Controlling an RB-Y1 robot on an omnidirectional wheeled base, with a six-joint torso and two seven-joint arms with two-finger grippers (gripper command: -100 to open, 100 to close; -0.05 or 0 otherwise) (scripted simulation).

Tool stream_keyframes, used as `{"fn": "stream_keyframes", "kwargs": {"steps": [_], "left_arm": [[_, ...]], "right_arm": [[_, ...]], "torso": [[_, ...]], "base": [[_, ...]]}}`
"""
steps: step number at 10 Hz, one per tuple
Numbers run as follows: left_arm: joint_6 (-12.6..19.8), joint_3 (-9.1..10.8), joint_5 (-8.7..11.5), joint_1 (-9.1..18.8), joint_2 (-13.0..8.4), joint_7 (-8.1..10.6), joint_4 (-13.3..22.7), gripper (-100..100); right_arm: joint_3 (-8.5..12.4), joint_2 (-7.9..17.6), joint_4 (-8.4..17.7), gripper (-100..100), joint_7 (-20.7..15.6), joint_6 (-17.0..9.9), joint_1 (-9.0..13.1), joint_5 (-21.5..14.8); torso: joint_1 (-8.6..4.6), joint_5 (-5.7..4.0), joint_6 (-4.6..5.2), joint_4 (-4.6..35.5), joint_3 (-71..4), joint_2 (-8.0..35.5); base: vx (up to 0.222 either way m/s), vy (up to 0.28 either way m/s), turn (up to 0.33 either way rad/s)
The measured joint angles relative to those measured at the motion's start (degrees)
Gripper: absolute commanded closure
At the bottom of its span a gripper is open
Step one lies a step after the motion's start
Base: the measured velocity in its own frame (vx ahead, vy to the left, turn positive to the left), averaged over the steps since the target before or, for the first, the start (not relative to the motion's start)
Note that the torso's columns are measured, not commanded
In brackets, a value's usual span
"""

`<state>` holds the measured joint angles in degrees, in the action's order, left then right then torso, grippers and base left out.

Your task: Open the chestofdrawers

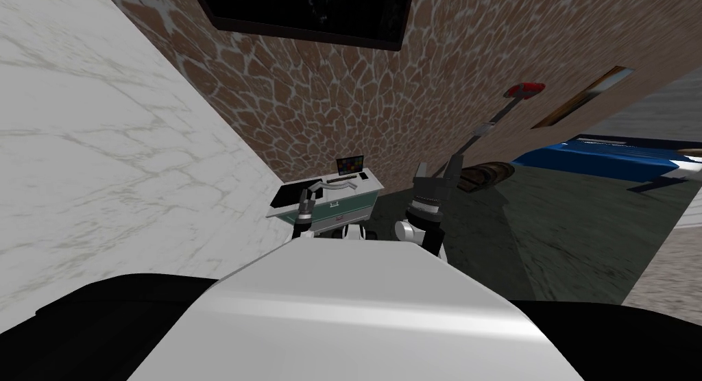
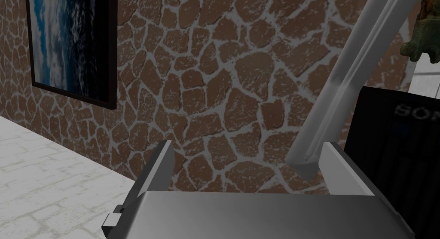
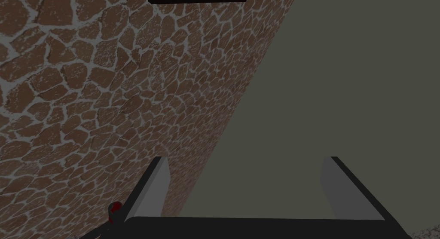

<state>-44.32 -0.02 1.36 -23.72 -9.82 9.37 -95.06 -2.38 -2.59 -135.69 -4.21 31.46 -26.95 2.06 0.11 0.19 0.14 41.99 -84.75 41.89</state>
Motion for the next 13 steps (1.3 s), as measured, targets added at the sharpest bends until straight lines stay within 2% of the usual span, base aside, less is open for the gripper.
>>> {"fn": "stream_keyframes", "kwargs": {"steps": [1,4,6,11,13], "left_arm": [[-1.7,0.23,0.1,0.4,0.1,-0.08,1.8,-100],[-3.8,0.87,0.6,0.4,-0.5,0.34,4.3,-100],[-3.7,0.75,0.5,0.2,-0.2,0.17,4.7,-100],[-6.5,1.24,1.0,0.3,-0.6,0.74,8.8,-100],[-8.3,1.28,1.0,0.7,-0.2,0.49,11.6,-100]], "right_arm": [[0.0,0.0,0.0,0,0.0,0.0,0.0,0.0],[0.0,0.0,0.0,0,0.0,0.0,0.0,0.0],[0.0,0.0,0.0,0,0.0,0.0,0.0,0.0],[0.0,0.0,0.0,0,0.0,0.0,0.0,0.0],[0.0,0.0,0.0,0,0.0,0.0,0.0,0.0]], "torso": [[0.01,0.17,0.05,-0.2,0.0,-0.1],[0.05,0.31,0.13,-0.4,-0.1,-0.4],[0.05,0.29,0.22,-0.3,-0.1,-0.3],[0.02,0.2,0.22,-0.2,-0.2,-0.4],[-0.1,0.25,0.27,-0.3,-0.2,-0.5]], "base": [[0.025,-0.034,0.023],[0.03,-0.035,0.017],[0.004,-0.007,0.005],[0.02,-0.031,0.014],[0.039,-0.037,0.017]]}}
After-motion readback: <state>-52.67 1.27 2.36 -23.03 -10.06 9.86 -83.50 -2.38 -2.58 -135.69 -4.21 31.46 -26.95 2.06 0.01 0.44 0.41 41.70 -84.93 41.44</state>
